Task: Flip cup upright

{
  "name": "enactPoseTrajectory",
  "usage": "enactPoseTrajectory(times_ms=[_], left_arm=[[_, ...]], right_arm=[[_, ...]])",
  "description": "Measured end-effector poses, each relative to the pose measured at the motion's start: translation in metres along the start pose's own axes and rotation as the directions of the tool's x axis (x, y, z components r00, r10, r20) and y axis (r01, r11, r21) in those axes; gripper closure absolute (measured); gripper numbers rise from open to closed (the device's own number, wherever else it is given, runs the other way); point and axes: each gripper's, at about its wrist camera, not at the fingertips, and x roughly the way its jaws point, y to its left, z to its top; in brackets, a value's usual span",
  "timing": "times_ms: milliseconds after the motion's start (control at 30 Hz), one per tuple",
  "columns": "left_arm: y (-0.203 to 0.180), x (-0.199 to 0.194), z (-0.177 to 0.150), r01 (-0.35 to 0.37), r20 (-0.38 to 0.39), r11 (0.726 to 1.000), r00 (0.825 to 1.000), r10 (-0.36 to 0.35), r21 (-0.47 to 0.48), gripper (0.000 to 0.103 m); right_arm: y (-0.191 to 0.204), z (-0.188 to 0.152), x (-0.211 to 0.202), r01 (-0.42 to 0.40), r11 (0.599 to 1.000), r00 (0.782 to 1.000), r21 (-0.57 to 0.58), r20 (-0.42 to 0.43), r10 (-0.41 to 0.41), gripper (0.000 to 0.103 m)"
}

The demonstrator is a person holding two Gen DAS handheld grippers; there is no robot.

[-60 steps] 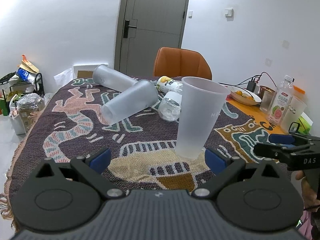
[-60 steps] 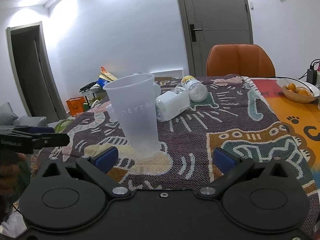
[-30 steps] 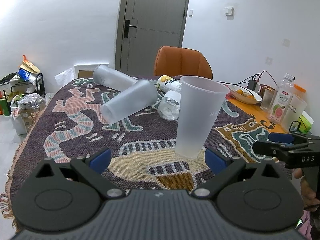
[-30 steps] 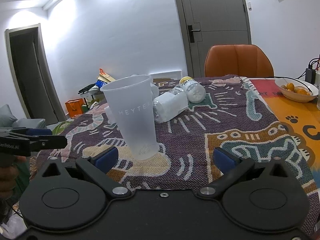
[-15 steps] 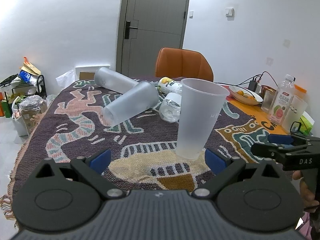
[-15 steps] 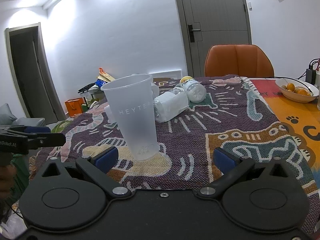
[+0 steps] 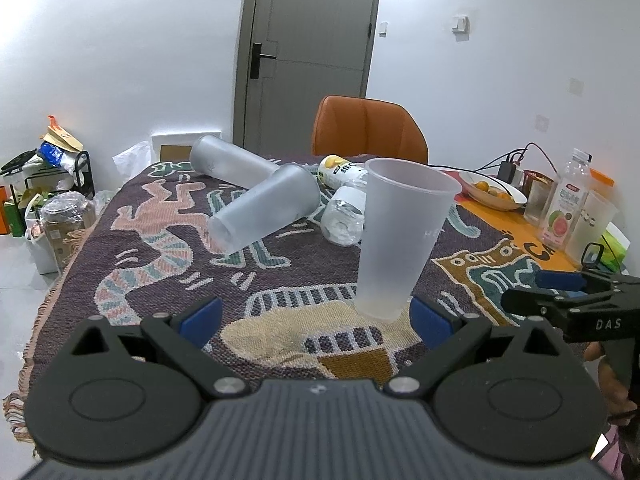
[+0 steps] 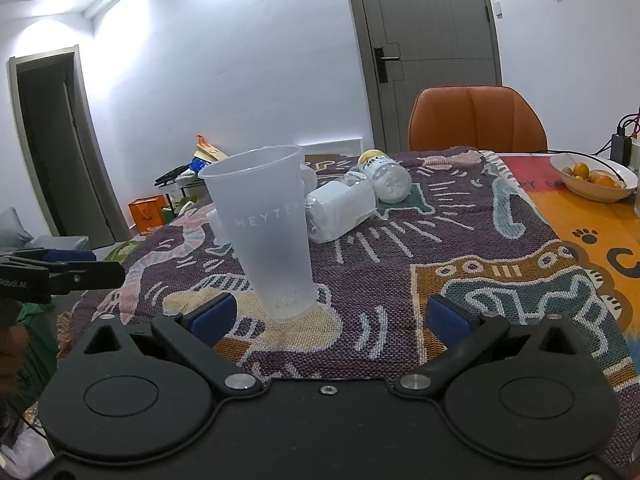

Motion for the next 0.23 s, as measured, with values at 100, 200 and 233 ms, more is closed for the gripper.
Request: enactPoseTrajectory(times_ms=[100,200,233], left_arm=[[-0.0021,-0.0009,-0.0013,0.008,0.007,1.000,1.000,-0.008,0.014,0.004],[-0.0048,-0.0014,-0.0018,0.007,0.012,1.000,1.000,-0.008,0.030,0.004],[-0.0050,-0.0012,-0.0017,0.009,0.012,1.000,1.000,-0.010,0.029,0.004]], right_arm=[[-0.0004,-0.0009,0.0013,0.001,1.000,1.000,0.001,-0.001,-0.001,0.000],[-0.0011,-0.0019,0.0026,0.003,1.000,1.000,0.004,-0.005,-0.003,0.000],[-0.0015,-0.0020,0.0030,0.003,1.000,1.000,0.005,-0.006,-0.003,0.000]])
